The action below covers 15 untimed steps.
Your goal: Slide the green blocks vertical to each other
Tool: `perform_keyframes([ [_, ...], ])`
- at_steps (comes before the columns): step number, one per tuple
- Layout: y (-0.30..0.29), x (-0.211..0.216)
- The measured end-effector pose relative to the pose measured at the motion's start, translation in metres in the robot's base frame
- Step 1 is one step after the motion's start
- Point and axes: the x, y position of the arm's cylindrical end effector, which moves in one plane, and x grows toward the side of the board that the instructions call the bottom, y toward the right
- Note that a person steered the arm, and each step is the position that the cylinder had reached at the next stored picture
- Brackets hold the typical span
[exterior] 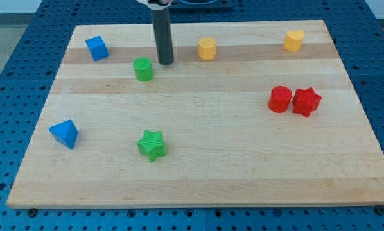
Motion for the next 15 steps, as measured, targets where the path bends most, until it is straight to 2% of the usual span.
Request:
perform_keyframes([
  [5,-0.127,0.080],
  [7,-0.082,0.076],
  [9,-0.074,0.076],
  [12,-0.033,0.150],
  [14,0.026,0.170],
  [15,0.005,0.197],
])
